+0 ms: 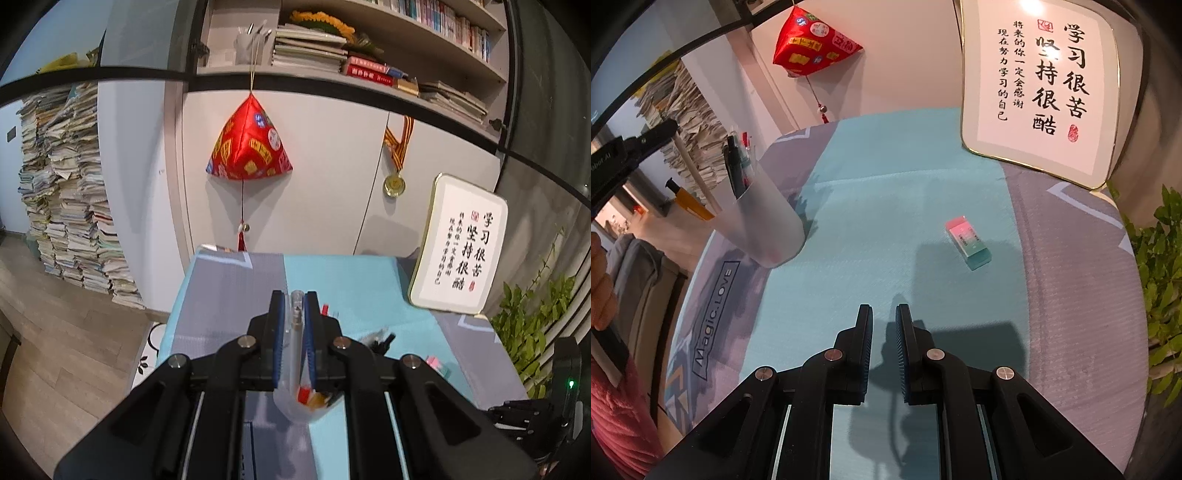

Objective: Organize stationery
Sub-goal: 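Lower the white pen into the frosted cup and open the left tool, then grasp the green highlighter with the left tool while the right tool grasps the pink eraser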

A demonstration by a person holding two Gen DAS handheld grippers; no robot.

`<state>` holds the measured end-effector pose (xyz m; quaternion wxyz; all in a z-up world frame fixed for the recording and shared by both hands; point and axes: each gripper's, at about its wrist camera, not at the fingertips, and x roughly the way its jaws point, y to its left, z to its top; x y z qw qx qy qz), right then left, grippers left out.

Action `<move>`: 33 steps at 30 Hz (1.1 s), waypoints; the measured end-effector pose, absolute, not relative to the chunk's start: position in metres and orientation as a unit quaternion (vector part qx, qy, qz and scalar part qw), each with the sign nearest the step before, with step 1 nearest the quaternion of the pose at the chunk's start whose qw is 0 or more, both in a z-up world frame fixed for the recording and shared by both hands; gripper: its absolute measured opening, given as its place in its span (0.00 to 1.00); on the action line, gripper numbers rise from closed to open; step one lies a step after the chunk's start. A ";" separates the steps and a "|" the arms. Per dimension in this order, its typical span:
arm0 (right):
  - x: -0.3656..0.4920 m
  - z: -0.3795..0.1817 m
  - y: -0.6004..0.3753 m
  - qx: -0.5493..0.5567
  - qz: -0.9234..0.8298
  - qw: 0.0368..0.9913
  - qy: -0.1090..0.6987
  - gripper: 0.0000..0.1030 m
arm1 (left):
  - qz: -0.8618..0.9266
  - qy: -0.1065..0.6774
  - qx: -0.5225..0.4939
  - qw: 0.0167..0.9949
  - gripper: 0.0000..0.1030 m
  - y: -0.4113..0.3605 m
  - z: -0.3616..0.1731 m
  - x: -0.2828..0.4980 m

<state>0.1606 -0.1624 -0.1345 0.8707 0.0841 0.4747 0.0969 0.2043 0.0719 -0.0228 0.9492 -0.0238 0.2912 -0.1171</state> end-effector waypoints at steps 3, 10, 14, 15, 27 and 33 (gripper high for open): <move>0.162 -0.136 -0.164 0.085 0.096 0.870 0.477 0.11 | -0.118 0.299 -0.027 0.946 0.09 0.073 -0.027 0.203; 0.160 -0.137 -0.171 0.092 0.090 0.870 0.477 0.11 | -0.108 0.278 -0.029 0.954 0.54 0.080 -0.024 0.186; 0.160 -0.140 -0.176 0.099 0.084 0.869 0.478 0.11 | -0.109 0.266 -0.028 0.957 0.54 0.085 -0.019 0.170; 0.160 -0.141 -0.178 0.102 0.082 0.869 0.478 0.11 | -0.112 0.266 -0.026 0.957 0.55 0.085 -0.020 0.165; 0.163 -0.147 -0.205 0.127 0.053 0.868 0.477 0.11 | -0.229 0.388 0.079 0.889 0.56 0.028 -0.107 0.102; 0.163 -0.150 -0.211 0.131 0.050 0.868 0.477 0.11 | -0.250 0.437 0.112 0.857 0.50 0.003 -0.147 0.092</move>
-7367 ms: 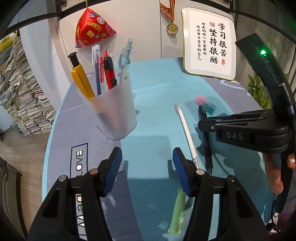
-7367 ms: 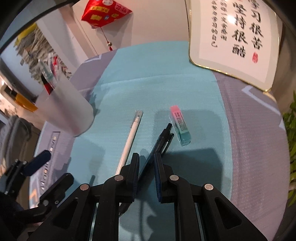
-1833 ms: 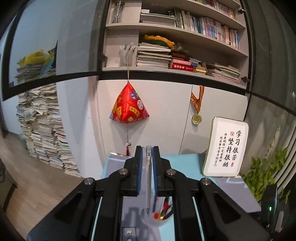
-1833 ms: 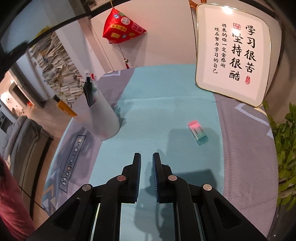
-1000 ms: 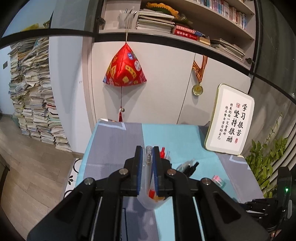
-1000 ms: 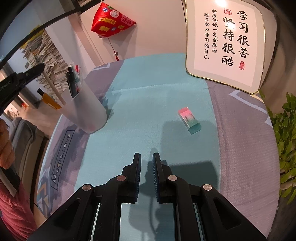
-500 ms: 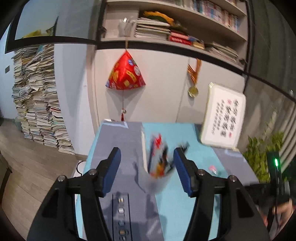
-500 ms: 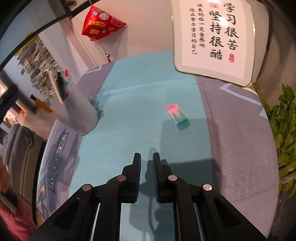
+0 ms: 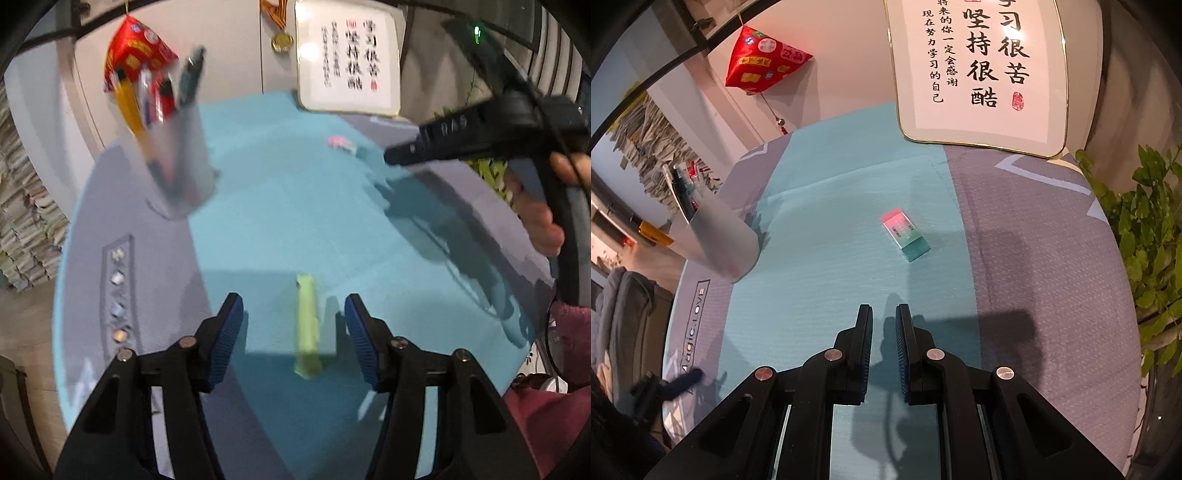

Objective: Organize stationery
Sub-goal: 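Grasp the green highlighter with the left tool while the right tool grasps the pink eraser, then lift the green highlighter toward the cup with the left tool while the right tool lifts the eraser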

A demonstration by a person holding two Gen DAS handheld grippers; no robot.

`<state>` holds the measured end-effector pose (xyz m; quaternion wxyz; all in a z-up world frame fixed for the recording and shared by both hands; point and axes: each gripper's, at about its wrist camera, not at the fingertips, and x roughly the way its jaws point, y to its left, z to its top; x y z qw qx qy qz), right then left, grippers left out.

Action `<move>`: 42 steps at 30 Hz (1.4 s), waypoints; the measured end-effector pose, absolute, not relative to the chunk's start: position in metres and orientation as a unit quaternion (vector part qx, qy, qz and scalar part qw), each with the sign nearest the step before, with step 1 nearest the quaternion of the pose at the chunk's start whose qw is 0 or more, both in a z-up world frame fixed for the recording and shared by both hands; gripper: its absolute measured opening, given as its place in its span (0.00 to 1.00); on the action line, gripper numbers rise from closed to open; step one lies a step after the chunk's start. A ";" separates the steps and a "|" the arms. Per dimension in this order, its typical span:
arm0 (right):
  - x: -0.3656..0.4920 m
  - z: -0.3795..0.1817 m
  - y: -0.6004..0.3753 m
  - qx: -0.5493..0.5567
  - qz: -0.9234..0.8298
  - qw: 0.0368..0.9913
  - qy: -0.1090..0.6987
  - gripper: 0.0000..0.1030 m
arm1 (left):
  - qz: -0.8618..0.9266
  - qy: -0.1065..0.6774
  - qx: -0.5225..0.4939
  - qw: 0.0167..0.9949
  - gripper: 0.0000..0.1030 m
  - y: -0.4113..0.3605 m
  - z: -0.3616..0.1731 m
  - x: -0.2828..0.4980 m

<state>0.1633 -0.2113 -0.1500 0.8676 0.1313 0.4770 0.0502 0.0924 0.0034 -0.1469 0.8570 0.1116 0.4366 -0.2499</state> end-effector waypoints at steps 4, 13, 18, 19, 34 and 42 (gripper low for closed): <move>0.165 -0.152 -0.214 0.132 0.049 0.867 0.479 0.11 | -0.251 0.460 0.108 0.845 0.25 -0.004 -0.160 0.098; 0.177 -0.153 -0.216 0.116 0.050 0.870 0.477 0.11 | -0.229 0.456 0.088 0.855 0.11 0.003 -0.158 0.101; 0.204 -0.154 -0.211 0.062 0.061 0.873 0.479 0.34 | -0.218 0.447 0.064 0.865 0.11 0.018 -0.143 0.103; 0.208 -0.154 -0.211 0.058 0.062 0.874 0.478 0.35 | -0.215 0.445 0.060 0.867 0.11 0.022 -0.140 0.103; 0.254 -0.171 -0.193 -0.023 0.065 0.866 0.495 0.34 | -0.185 0.427 0.035 0.884 0.11 0.044 -0.125 0.098; 0.216 -0.155 -0.190 0.006 0.092 0.872 0.481 0.20 | -0.178 0.422 0.027 0.888 0.11 0.050 -0.121 0.097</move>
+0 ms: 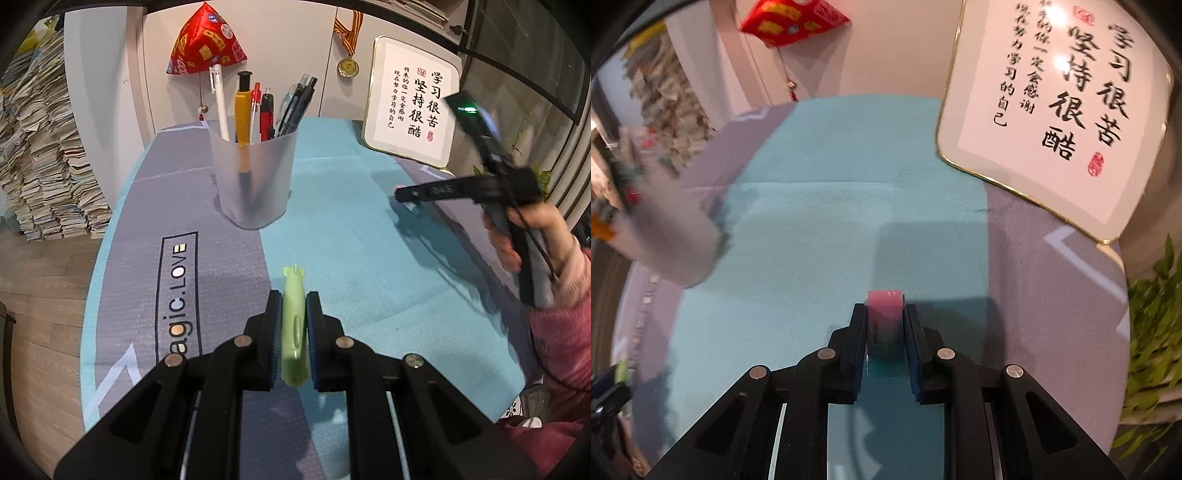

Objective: Organize stationery
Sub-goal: 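Lift the green highlighter toward the cup with the left tool while the right tool lifts the eraser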

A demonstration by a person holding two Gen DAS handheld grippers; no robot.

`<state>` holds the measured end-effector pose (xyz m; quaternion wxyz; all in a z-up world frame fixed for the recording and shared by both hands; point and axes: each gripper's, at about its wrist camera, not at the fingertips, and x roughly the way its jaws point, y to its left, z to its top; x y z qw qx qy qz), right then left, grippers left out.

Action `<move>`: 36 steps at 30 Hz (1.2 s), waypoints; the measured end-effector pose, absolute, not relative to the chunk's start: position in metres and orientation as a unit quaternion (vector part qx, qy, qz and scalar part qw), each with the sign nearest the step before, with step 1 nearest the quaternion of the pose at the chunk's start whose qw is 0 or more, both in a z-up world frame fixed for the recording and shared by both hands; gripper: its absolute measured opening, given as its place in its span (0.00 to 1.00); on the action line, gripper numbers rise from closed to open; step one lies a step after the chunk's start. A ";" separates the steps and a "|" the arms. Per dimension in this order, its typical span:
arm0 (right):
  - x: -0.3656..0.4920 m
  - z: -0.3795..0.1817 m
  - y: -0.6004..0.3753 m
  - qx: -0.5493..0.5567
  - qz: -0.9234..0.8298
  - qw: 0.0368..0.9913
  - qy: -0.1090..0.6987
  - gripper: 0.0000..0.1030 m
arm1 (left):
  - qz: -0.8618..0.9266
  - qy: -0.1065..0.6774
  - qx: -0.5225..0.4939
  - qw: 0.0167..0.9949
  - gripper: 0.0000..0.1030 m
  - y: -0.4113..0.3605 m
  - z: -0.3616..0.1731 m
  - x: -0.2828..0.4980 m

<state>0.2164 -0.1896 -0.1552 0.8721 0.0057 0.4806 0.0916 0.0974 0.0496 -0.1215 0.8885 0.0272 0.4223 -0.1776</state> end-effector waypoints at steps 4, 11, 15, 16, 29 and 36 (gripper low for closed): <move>0.178 -0.132 -0.178 0.018 0.124 0.887 0.445 0.20 | -0.172 0.417 0.024 0.892 0.11 0.051 -0.118 0.101; 0.139 -0.102 -0.160 0.025 0.156 0.902 0.401 0.20 | -0.155 0.397 0.022 0.904 0.11 0.055 -0.102 0.107; 0.132 -0.095 -0.150 0.022 0.162 0.909 0.384 0.20 | -0.145 0.379 0.026 0.913 0.11 0.057 -0.090 0.108; 0.131 -0.094 -0.147 0.022 0.165 0.910 0.380 0.20 | -0.143 0.375 0.027 0.915 0.11 0.057 -0.087 0.108; 0.118 -0.093 -0.117 -0.040 0.151 0.933 0.325 0.20 | -0.131 0.338 0.023 0.932 0.11 0.068 -0.060 0.121; 0.122 -0.105 -0.117 -0.021 0.155 0.921 0.357 0.20 | -0.126 0.311 0.011 0.942 0.11 0.076 -0.034 0.138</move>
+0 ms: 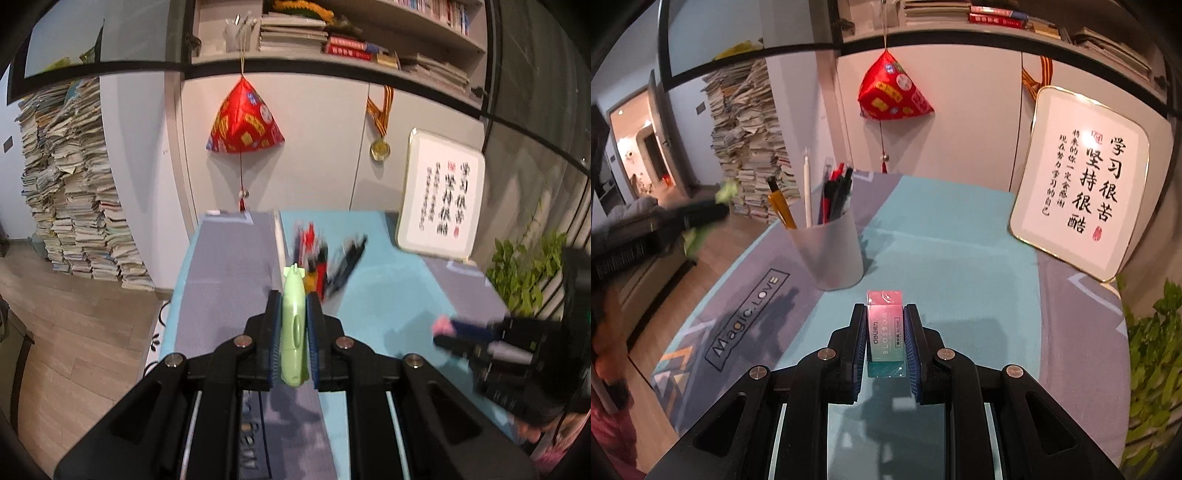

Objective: Organize stationery
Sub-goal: 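Lift the green highlighter toward the cup with the left tool while the right tool lifts the eraser, then lower the green highlighter into the frosted cup and open the left tool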

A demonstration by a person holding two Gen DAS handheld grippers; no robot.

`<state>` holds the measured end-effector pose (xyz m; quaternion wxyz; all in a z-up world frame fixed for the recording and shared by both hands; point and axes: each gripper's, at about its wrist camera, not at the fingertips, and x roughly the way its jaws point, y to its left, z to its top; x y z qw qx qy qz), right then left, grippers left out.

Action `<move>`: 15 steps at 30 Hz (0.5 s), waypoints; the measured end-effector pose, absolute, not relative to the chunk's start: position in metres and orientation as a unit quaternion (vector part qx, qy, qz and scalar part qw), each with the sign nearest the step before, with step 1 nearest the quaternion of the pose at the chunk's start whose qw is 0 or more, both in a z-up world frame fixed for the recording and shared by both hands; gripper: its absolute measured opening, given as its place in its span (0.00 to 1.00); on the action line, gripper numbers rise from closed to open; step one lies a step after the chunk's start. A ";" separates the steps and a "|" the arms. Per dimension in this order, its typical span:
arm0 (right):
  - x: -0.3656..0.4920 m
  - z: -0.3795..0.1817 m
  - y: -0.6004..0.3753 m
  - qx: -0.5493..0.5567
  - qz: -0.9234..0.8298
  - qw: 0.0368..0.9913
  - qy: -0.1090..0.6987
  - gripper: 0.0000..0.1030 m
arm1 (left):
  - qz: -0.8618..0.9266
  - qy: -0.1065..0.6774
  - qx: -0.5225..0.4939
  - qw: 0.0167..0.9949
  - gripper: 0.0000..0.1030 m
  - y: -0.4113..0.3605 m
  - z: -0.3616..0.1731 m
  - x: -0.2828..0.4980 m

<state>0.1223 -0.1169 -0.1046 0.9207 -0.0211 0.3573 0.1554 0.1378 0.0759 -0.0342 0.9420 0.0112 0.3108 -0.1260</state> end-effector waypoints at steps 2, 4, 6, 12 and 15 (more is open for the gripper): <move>0.122 -0.108 -0.117 -0.021 0.151 0.918 0.366 0.20 | -0.126 0.301 0.009 0.945 0.11 0.077 -0.025 0.146; 0.122 -0.110 -0.119 -0.016 0.152 0.916 0.371 0.20 | -0.127 0.295 0.008 0.947 0.11 0.075 -0.018 0.156; 0.120 -0.112 -0.121 -0.016 0.151 0.914 0.376 0.20 | -0.135 0.294 -0.001 0.946 0.11 0.074 -0.014 0.167; 0.118 -0.112 -0.126 -0.014 0.141 0.915 0.379 0.20 | -0.150 0.302 -0.019 0.941 0.11 0.064 -0.012 0.199; 0.118 -0.110 -0.132 -0.008 0.134 0.916 0.379 0.20 | -0.151 0.313 -0.027 0.937 0.11 0.061 -0.017 0.211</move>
